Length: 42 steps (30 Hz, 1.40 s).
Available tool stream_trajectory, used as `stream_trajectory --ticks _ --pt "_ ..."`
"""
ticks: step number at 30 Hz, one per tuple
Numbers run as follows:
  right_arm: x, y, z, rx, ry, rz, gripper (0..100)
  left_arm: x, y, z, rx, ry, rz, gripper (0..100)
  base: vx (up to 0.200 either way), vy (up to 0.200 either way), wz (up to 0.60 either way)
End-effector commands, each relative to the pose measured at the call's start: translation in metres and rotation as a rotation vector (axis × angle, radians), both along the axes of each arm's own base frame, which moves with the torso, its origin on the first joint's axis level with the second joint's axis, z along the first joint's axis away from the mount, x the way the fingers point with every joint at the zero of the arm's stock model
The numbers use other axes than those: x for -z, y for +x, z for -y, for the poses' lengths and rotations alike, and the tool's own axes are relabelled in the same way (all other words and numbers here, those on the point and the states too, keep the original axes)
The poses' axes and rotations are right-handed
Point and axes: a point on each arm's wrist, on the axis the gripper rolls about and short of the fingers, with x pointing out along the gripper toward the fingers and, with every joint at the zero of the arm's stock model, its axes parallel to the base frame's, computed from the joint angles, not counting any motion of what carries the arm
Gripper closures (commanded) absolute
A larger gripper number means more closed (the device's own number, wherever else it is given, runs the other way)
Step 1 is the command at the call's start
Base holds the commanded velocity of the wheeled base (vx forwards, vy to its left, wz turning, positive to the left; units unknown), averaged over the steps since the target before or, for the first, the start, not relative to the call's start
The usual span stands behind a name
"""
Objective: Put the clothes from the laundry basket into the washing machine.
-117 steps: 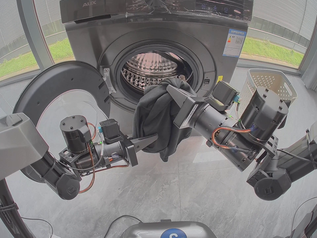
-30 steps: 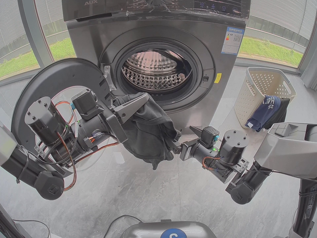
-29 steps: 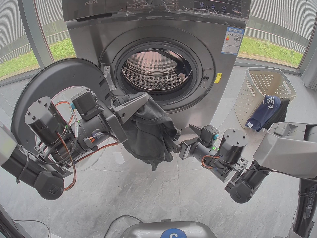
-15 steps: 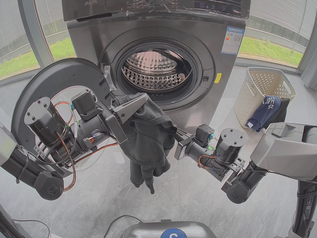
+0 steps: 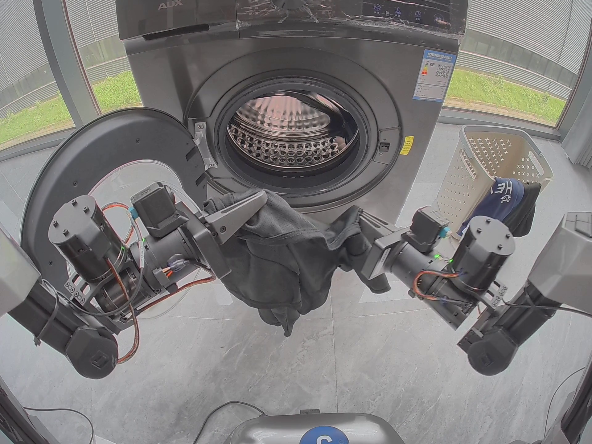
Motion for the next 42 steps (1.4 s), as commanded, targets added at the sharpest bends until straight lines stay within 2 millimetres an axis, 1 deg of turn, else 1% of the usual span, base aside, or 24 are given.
stream_trajectory --ticks 1,5,9,10,11,14,16,17,18,19,21,22,27,30,34,37,42 --pt "-0.026 -0.018 0.024 0.042 0.043 0.045 100 0.005 0.006 -0.002 -0.016 0.007 -0.014 100 0.0 0.0 0.0" --pt "-0.025 -0.031 0.03 0.024 0.059 0.008 100 0.007 0.005 -0.001 -0.008 0.011 -0.021 100 0.0 0.0 0.0" --pt "-0.021 -0.035 0.031 0.014 0.055 -0.014 100 0.008 0.003 0.001 0.0 0.012 -0.023 100 0.0 0.0 0.0" --pt "-0.016 -0.037 0.033 0.009 0.04 -0.033 100 0.005 0.003 0.002 0.004 0.008 -0.015 100 0.0 0.0 0.0" --pt "-0.016 -0.038 0.033 0.009 0.039 -0.034 100 0.005 0.003 0.003 0.004 0.007 -0.013 100 0.0 0.0 0.0" --pt "0.005 -0.042 0.036 0.007 -0.016 -0.104 100 -0.002 0.002 0.004 0.011 -0.007 0.009 100 0.0 0.0 0.0" --pt "0.022 -0.04 0.035 0.008 -0.052 -0.16 100 -0.005 0.002 0.005 0.014 -0.012 0.018 100 0.0 0.0 0.0" --pt "0.022 -0.04 0.035 0.008 -0.052 -0.16 100 -0.005 0.002 0.005 0.014 -0.012 0.018 100 0.0 0.0 0.0" --pt "0.033 -0.037 0.032 0.008 -0.075 -0.191 100 -0.006 0.0 0.007 0.024 -0.016 0.024 100 0.0 0.0 0.0" --pt "0.04 -0.036 0.031 0.008 -0.088 -0.21 100 -0.008 -0.002 0.008 0.028 -0.019 0.029 100 0.0 0.0 0.0" --pt "0.04 -0.036 0.031 0.008 -0.088 -0.21 100 -0.008 -0.002 0.008 0.028 -0.019 0.029 100 0.0 0.0 0.0" --pt "0.052 -0.038 0.029 -0.001 -0.116 -0.248 0 -0.01 -0.003 0.007 0.028 -0.022 0.034 100 0.0 0.0 0.0" --pt "0.066 -0.038 0.024 -0.015 -0.153 -0.281 0 -0.01 -0.003 0.007 0.028 -0.022 0.034 100 0.0 0.0 0.0" --pt "0.069 -0.037 0.023 -0.017 -0.17 -0.282 0 -0.011 -0.006 0.006 0.03 -0.022 0.036 100 0.0 0.0 0.0" --pt "0.07 -0.038 0.022 -0.062 -0.176 -0.282 0 -0.013 -0.008 0.005 0.03 -0.024 0.04 100 0.0 0.0 0.0" --pt "0.068 -0.041 0.016 -0.094 -0.175 -0.272 0 -0.013 -0.009 0.004 0.03 -0.025 0.041 100 0.0 0.0 0.0" --pt "0.06 -0.032 0.008 -0.095 -0.16 -0.211 0 -0.012 -0.009 0.004 0.029 -0.022 0.04 100 0.0 0.0 0.0"
